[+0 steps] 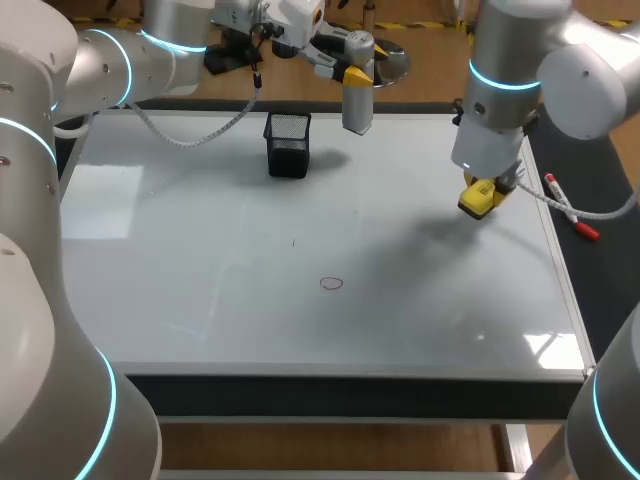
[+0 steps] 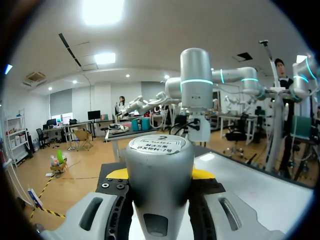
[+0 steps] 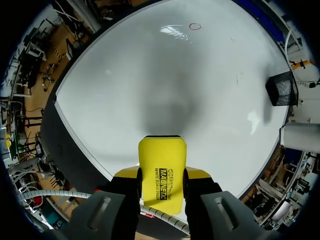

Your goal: Pick up the inspection probe, press it on each red-marked spot on the whiteboard one by one, put down the probe, pick up the eraser, and wipe off all the red marks.

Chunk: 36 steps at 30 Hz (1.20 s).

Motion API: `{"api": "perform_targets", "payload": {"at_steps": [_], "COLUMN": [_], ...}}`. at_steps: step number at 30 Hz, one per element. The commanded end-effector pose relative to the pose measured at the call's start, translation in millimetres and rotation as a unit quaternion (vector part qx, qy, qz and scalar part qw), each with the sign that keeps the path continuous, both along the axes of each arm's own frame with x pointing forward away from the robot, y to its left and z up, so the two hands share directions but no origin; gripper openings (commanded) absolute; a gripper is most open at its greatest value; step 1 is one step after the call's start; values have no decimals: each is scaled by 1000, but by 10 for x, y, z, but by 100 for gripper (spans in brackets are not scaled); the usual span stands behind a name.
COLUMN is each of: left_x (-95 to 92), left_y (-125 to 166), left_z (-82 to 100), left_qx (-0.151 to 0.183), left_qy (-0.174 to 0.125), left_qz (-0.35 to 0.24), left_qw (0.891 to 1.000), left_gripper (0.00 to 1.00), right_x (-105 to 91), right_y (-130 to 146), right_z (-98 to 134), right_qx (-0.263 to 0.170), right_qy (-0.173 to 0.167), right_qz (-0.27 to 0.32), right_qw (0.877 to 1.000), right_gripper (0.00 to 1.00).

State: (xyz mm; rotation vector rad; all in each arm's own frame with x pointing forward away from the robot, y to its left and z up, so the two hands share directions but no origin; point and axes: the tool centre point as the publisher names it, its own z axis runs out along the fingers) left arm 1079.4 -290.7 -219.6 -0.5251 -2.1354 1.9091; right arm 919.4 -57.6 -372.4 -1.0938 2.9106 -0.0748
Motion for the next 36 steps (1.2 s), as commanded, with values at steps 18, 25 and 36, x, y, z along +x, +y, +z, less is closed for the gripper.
{"api": "perform_targets", "payload": {"at_steps": [18, 25, 36], "left_x": [-175, -553, -1300], "left_y": [-6, 111, 310], "left_z": [104, 156, 219], "left_qx": [6, 0, 0], "left_qy": [-6, -6, -24], "left_qz": [-109, -108, -107], "left_qw": [994, 994, 994], "left_gripper": [0, 0, 0], "right_x": [-1, -1, -1], "right_y": [-7, -7, -7], "right_z": [8, 8, 8], "right_qx": [-1, -1, -1], "right_qy": [0, 0, 0], "right_qz": [1, 1, 1], "right_qw": [1000, 1000, 1000], "right_gripper": [0, 0, 0]}}
